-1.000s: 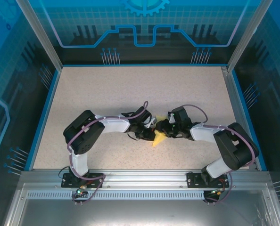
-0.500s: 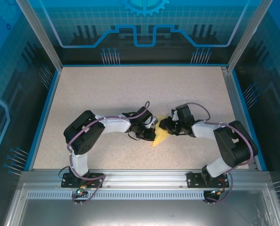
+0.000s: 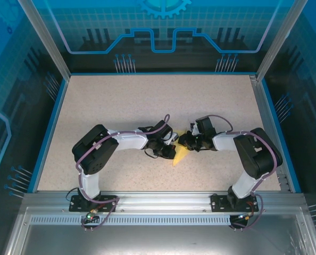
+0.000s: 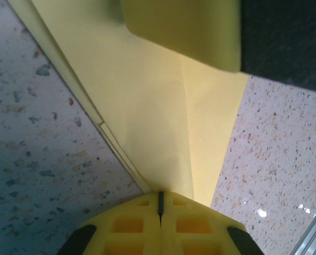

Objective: Fold a paper plane with a square sheet of paper (pick it up from the middle)

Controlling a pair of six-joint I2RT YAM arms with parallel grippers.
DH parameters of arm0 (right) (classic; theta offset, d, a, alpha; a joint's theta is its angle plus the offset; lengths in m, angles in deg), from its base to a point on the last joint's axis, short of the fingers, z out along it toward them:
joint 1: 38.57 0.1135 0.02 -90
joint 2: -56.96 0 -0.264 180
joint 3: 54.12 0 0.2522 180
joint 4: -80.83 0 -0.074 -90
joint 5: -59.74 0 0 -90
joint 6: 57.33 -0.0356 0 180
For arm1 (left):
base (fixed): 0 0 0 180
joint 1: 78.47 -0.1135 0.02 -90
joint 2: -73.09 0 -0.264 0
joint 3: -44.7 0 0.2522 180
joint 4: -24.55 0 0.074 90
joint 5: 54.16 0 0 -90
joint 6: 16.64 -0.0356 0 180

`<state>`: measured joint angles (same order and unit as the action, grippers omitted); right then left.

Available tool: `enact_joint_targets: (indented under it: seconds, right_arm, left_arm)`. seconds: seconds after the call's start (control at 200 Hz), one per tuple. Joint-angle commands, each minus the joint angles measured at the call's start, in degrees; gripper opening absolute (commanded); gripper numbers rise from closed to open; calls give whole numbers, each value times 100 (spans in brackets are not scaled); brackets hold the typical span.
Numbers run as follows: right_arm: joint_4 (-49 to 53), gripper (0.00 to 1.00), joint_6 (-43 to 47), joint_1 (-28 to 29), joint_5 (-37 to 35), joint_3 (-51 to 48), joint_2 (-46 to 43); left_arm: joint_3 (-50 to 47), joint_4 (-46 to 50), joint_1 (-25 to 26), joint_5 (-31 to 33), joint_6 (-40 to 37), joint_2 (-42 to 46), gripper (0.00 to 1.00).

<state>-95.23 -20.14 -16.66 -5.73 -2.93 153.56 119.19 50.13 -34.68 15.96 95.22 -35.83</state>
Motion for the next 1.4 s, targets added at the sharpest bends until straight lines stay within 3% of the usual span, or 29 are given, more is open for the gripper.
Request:
enact_joint_targets:
  seconds: [0.0,0.565,1.01,1.396]
  right_arm:
    - [262,19,216,-77,-73,94,193]
    - [833,13,708,101,-343,177,477]
    - [600,12,641,155,-144,101,556]
    - [706,12,703,197,-194,106,554]
  left_arm:
    - [-66,431,20,692,-209,-264,0]
    - [508,721,66,597,-128,713,6]
    - [661,289,266,7,-197,-39,2]
    - [499,296,270,278,-314,-252,1]
